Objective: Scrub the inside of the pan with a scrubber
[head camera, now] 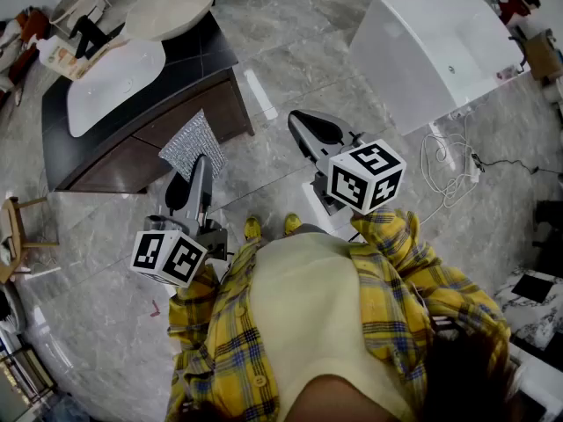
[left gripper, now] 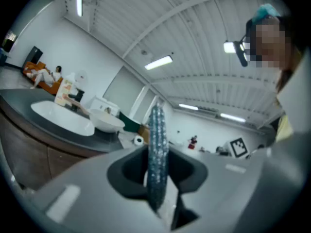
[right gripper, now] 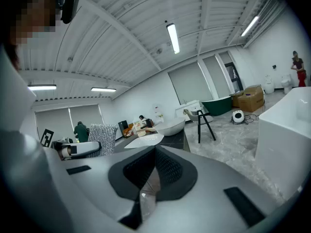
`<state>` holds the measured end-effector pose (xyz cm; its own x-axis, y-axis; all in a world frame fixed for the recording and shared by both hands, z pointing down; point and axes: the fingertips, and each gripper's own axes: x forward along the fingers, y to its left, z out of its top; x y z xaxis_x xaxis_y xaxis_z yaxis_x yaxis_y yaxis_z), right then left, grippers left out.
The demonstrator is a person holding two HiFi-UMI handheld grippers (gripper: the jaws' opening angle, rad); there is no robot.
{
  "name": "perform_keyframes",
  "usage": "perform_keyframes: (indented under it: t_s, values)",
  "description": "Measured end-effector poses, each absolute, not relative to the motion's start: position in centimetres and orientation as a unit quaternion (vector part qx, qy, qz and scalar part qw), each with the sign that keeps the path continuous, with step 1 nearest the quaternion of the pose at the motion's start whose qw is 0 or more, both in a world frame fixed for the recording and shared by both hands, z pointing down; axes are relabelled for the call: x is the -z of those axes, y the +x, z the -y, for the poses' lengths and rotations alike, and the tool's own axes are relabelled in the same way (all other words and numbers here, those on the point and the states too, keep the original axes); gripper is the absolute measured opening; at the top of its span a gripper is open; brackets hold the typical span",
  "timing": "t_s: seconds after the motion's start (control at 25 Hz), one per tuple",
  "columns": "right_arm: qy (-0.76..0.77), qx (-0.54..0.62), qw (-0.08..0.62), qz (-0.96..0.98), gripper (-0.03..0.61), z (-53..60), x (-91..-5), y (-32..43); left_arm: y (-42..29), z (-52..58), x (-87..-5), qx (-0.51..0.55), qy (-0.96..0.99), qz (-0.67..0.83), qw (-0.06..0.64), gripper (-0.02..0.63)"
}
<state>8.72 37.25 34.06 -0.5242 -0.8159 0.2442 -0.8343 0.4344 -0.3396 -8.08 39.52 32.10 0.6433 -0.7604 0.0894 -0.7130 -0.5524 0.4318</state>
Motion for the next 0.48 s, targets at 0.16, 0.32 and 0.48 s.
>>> perform_keyframes:
  t_s: [0.16, 0.32, 0.48]
  values:
    - [0.481, -0.215, 0.025, 0.849, 0.014, -37.0, -34.6, 10.2, -6.4, -39.0, -32.7, 0.050, 0.874, 0.428, 0.225, 0.080]
    - [0.473, -0.212, 0.034, 0.855, 0.014, -37.1, -35.3, 11.3, -4.9, -39.0, -33.1, 0.053, 0.871, 0.434, 0.224, 0.080]
    - [0.461, -0.225, 0.029, 0.858, 0.015, -36.6, -35.9, 11.6, -4.7, -38.7, -33.2, 0.055, 0.867, 0.443, 0.222, 0.080]
